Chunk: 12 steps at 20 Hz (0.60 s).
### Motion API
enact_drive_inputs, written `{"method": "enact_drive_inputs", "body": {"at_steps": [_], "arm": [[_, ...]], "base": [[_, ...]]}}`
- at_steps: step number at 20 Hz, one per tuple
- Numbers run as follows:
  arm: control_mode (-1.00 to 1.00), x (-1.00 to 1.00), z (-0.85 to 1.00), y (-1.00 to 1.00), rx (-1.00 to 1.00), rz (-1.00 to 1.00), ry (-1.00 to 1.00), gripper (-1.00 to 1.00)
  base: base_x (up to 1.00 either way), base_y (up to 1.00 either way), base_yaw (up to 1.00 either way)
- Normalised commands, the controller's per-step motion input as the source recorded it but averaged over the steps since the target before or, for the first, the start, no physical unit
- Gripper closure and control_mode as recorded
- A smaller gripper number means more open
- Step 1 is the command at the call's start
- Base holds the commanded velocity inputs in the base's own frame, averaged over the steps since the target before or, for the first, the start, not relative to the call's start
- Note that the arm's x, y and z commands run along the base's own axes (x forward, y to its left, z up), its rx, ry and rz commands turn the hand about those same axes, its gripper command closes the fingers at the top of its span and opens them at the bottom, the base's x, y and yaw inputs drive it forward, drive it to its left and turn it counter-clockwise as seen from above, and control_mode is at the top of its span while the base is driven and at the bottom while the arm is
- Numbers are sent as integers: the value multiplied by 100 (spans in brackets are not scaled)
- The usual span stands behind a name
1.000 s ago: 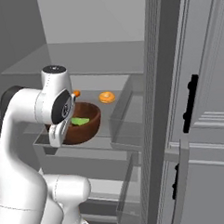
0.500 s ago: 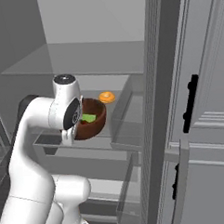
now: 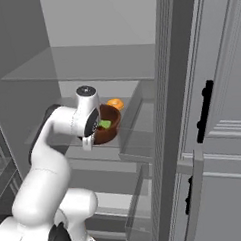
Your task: Pick the chicken drumstick and lemon wedge from their plates and place them in the bowl. Then put the bowl in the fridge.
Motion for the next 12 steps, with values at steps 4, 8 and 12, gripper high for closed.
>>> {"method": "enact_drive_inputs", "body": {"at_steps": [4,8,12], "arm": [[-100,68,-51,-2,0,2,0,100],[-100,65,-32,0,0,2,0,100],[-100,72,-18,0,0,1,0,100]], "base": [[0,0,0],[0,0,0],[0,0,0]]}}
